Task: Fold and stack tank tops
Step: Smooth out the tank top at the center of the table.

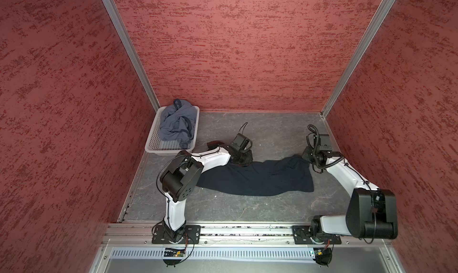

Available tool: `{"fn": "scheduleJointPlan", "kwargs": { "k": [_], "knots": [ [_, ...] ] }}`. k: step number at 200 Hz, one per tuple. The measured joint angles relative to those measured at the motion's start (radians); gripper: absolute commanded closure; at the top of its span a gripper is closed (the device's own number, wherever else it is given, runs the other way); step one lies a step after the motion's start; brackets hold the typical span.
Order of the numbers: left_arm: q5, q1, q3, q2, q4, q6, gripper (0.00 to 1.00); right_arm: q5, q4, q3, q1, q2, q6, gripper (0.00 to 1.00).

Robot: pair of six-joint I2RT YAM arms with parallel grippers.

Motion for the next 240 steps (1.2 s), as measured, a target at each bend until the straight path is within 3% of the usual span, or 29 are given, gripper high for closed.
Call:
{"fn": "scheduleJointPlan", "kwargs": {
  "k": [38,61,88,108,135,156,178,210,240],
  "knots": [
    [-0.011,0.003,0.003,0.006,-0.020,-0.005,0.81,0.000,0.000,0.000,0.000,0.000,0.000,1.00],
    [-0.022,0.006,0.006,0.009,-0.037,0.004,1.00,0.000,0.000,0.000,0.000,0.000,0.000,1.00],
    [-0.045,0.016,0.013,-0.018,-0.080,0.010,1.00,0.011,-0.009,0.000,0.000,-0.007,0.000,1.00],
    [-0.076,0.044,0.010,-0.116,-0.134,0.017,1.00,0.045,-0.028,0.002,-0.001,-0.021,0.001,1.00],
    [-0.093,0.138,0.006,-0.331,-0.169,0.020,1.00,0.065,-0.040,0.009,-0.006,-0.030,0.001,1.00],
    [-0.059,0.217,0.011,-0.392,-0.171,0.019,1.00,0.049,-0.042,0.026,-0.006,-0.021,0.001,1.00],
    [0.000,0.252,0.047,-0.301,-0.188,0.024,1.00,0.023,-0.037,0.077,-0.005,0.033,0.001,1.00],
    [0.080,0.251,0.162,-0.055,-0.242,0.047,1.00,0.012,-0.027,0.160,-0.006,0.151,0.001,1.00],
    [0.104,0.254,0.271,0.088,-0.278,0.058,1.00,0.016,-0.016,0.219,-0.006,0.256,0.001,1.00]
  ]
}}
